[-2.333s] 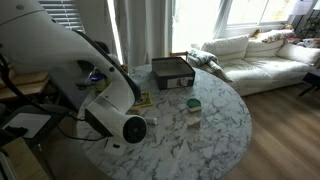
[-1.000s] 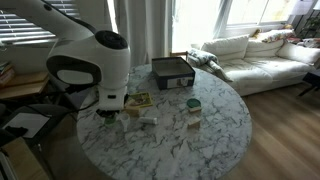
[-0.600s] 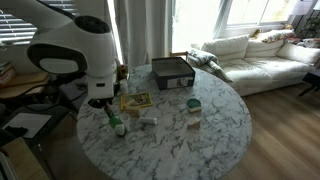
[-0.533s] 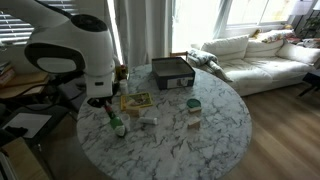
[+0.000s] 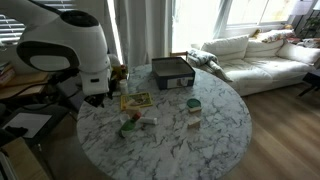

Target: Pick up the horizontally laying green hot sauce bottle and position it vertically on the table

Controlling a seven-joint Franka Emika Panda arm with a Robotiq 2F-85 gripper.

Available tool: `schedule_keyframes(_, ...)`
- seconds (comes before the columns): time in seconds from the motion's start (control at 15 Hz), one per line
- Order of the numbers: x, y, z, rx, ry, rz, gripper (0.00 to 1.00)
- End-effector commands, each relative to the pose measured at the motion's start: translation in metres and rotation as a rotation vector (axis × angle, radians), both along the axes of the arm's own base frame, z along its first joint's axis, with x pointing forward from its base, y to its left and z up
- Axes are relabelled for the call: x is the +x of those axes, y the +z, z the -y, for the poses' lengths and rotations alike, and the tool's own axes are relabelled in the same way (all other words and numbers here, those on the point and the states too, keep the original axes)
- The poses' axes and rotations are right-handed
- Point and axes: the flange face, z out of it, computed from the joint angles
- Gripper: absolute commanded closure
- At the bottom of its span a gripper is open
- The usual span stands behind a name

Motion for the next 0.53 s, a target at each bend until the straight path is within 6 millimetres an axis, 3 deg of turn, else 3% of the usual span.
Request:
schedule_keyframes(0.0,-0.008,0.007,0.0,-0.012,-0.003,0.035,0.19)
schedule_keyframes(0.13,-0.008,0.011,0.002,-0.015,-0.012,0.047,0.03)
schedule_keyframes(0.2,-0.009,0.012,0.004,-0.015,-0.013,0.049,0.0)
schedule_keyframes(0.33,-0.009,0.014,0.01,-0.014,-0.021,0.062,0.0)
schedule_keyframes(0.47,-0.002,0.012,0.032,-0.017,-0.042,0.09,0.0)
